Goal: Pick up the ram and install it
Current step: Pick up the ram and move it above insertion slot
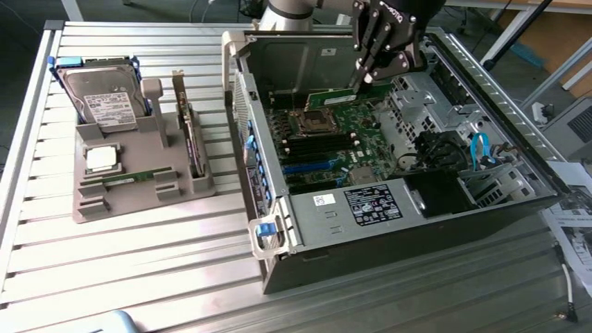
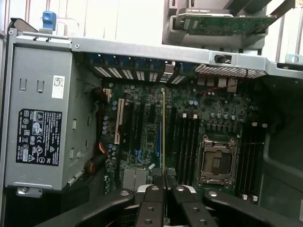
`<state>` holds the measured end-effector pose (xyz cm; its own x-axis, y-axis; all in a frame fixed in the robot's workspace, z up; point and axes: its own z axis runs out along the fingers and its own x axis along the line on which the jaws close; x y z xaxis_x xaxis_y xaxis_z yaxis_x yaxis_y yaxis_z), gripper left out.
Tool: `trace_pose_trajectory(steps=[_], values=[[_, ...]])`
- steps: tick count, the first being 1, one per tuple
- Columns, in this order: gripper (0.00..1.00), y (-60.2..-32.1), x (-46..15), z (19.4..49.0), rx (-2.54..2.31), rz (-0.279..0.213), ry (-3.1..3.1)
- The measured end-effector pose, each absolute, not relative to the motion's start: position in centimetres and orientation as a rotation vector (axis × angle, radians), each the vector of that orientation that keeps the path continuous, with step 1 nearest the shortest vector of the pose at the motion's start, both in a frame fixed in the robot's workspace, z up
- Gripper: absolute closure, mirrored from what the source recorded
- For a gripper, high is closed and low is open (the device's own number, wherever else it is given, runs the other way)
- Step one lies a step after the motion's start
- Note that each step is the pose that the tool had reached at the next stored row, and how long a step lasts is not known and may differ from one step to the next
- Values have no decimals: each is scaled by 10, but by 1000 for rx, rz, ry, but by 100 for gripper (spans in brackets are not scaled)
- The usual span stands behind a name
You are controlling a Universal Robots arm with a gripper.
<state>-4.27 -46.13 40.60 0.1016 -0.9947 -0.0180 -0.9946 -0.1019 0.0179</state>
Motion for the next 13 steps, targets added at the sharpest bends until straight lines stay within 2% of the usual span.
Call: trace_pose_trajectory(steps=[13], values=[[88,-461,-35,406,2328,-47,-2102]])
